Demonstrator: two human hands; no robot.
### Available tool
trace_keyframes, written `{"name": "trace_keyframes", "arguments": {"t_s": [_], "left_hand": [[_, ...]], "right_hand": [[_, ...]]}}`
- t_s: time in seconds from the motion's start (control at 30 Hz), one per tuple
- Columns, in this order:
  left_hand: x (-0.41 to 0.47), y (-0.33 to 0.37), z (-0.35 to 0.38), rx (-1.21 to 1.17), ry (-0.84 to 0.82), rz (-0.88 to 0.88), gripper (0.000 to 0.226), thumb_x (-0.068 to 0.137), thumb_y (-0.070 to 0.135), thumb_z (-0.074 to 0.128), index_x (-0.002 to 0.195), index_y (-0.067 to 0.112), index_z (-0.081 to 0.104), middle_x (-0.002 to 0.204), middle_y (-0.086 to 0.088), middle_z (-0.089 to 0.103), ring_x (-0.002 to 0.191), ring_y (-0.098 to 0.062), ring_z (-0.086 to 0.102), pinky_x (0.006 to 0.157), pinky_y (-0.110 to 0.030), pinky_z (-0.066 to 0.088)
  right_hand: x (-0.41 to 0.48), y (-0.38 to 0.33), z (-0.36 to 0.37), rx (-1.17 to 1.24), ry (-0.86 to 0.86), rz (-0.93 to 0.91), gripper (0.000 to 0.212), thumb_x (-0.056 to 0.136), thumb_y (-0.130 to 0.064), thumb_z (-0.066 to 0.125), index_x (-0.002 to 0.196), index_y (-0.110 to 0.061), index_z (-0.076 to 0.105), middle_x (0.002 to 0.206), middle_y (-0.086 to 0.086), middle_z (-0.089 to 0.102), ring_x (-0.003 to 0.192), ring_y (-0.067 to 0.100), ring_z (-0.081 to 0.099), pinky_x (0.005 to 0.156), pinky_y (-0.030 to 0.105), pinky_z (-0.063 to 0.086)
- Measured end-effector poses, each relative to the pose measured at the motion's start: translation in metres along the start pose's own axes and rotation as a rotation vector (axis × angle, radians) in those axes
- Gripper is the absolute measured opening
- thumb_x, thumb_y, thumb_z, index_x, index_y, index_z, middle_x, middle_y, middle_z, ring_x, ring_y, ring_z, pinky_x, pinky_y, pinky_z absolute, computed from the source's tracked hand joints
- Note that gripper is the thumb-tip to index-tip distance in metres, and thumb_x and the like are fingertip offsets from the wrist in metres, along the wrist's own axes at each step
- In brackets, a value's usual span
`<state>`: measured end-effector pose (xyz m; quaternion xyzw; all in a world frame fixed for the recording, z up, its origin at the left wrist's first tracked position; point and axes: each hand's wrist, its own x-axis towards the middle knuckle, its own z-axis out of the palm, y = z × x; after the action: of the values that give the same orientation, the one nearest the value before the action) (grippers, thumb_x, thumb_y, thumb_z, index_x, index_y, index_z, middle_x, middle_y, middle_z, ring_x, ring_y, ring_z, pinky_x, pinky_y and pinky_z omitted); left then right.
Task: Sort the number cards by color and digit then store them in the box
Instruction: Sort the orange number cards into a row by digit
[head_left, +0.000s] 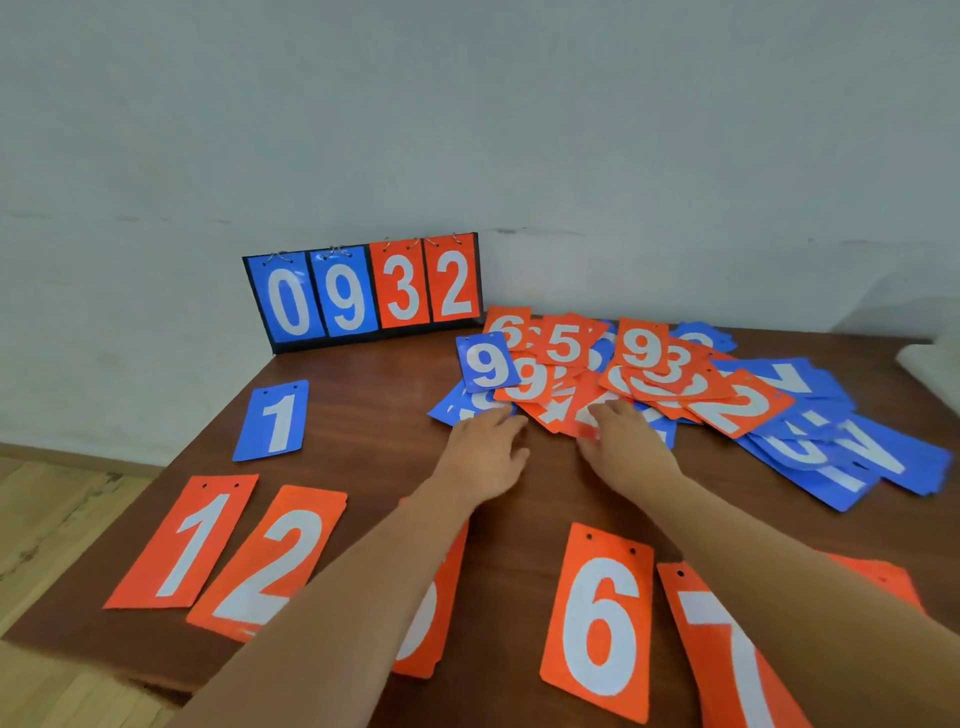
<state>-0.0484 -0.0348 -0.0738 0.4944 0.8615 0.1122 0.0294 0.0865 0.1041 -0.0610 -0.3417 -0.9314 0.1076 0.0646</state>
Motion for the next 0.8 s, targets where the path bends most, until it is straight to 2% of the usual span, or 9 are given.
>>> {"name": "trace_keyframes", "arguments": {"t_s": [0.17,0.27,0.33,0.43,0.53,0.6,0.67,0.73,0.8], "left_hand": [[0.014,0.002,0.007,0.041,0.064,-0.026,0.037,0.101,0.041,0.042,0.128,0.022,0.059,0.137,0.005,0.055,0.127,-0.018,0.048,0.106,-0.045,0.03],[0.015,0.004,0.002,-0.109,0.163,-0.074,0.041,0.103,0.045,0.039,0.104,0.017,0.069,0.115,0.002,0.065,0.112,-0.017,0.055,0.101,-0.043,0.036],[0.009,0.016,-0.013,-0.414,0.232,-0.211,0.051,0.102,0.05,0.038,0.092,0.011,0.07,0.096,-0.003,0.069,0.094,-0.018,0.062,0.089,-0.039,0.047],[0.002,0.033,-0.038,-1.35,-0.021,-0.531,0.052,0.099,0.054,0.046,0.1,0.008,0.07,0.095,-0.013,0.076,0.083,-0.026,0.072,0.08,-0.036,0.056],[-0.009,0.029,-0.044,-1.494,-0.086,-0.537,0.026,0.095,0.015,0.061,0.116,0.0,0.066,0.107,-0.019,0.073,0.084,-0.027,0.072,0.073,-0.038,0.06],[-0.017,0.017,-0.042,-1.373,-0.007,-0.559,0.017,0.093,0.003,0.059,0.106,0.003,0.069,0.11,-0.019,0.072,0.088,-0.028,0.071,0.077,-0.04,0.06],[-0.024,0.003,-0.041,-1.263,0.052,-0.612,0.011,0.094,0.01,0.061,0.101,0.013,0.069,0.111,-0.011,0.072,0.096,-0.026,0.071,0.087,-0.044,0.058],[-0.032,-0.008,-0.041,-1.184,0.085,-0.647,0.015,0.095,0.019,0.061,0.11,0.019,0.065,0.113,-0.004,0.07,0.099,-0.021,0.069,0.09,-0.044,0.057],[-0.038,-0.014,-0.04,-1.147,0.11,-0.679,0.014,0.096,0.023,0.06,0.11,0.024,0.06,0.114,0.0,0.066,0.102,-0.02,0.065,0.09,-0.042,0.056]], "right_hand": [[-0.003,0.012,0.002,-0.194,0.223,-0.159,0.024,0.101,-0.024,0.042,0.103,-0.012,0.063,0.1,0.008,0.066,0.096,0.028,0.059,0.085,0.039,0.045],[-0.012,0.017,-0.01,-0.036,0.525,-0.135,0.017,0.095,-0.016,0.055,0.084,-0.008,0.065,0.078,0.009,0.065,0.076,0.029,0.06,0.071,0.041,0.048],[-0.02,0.013,-0.017,0.065,0.665,-0.195,0.012,0.093,-0.014,0.06,0.086,-0.008,0.068,0.08,0.008,0.067,0.076,0.029,0.061,0.071,0.043,0.05],[-0.035,-0.002,-0.022,0.048,0.643,-0.544,0.016,0.091,-0.014,0.055,0.091,-0.011,0.07,0.087,0.005,0.069,0.083,0.029,0.062,0.076,0.043,0.05],[-0.047,-0.012,-0.016,0.032,0.499,-0.783,0.025,0.096,-0.025,0.05,0.097,-0.013,0.072,0.098,0.002,0.07,0.091,0.024,0.062,0.082,0.039,0.049],[-0.049,-0.018,-0.013,0.157,0.433,-0.678,0.029,0.098,-0.031,0.048,0.107,-0.014,0.07,0.111,0.001,0.068,0.104,0.021,0.06,0.091,0.037,0.048],[-0.041,-0.021,-0.016,0.3,0.408,-0.385,0.031,0.099,-0.033,0.05,0.119,-0.015,0.064,0.123,0.001,0.062,0.118,0.018,0.053,0.101,0.033,0.042],[-0.021,-0.02,-0.014,0.266,0.309,-0.139,0.04,0.098,-0.034,0.053,0.132,-0.013,0.054,0.135,0.004,0.054,0.127,0.018,0.046,0.104,0.03,0.038],[-0.003,-0.02,-0.005,0.152,0.142,-0.07,0.056,0.095,-0.039,0.057,0.141,-0.011,0.043,0.144,0.007,0.045,0.134,0.021,0.04,0.109,0.033,0.035]]}}
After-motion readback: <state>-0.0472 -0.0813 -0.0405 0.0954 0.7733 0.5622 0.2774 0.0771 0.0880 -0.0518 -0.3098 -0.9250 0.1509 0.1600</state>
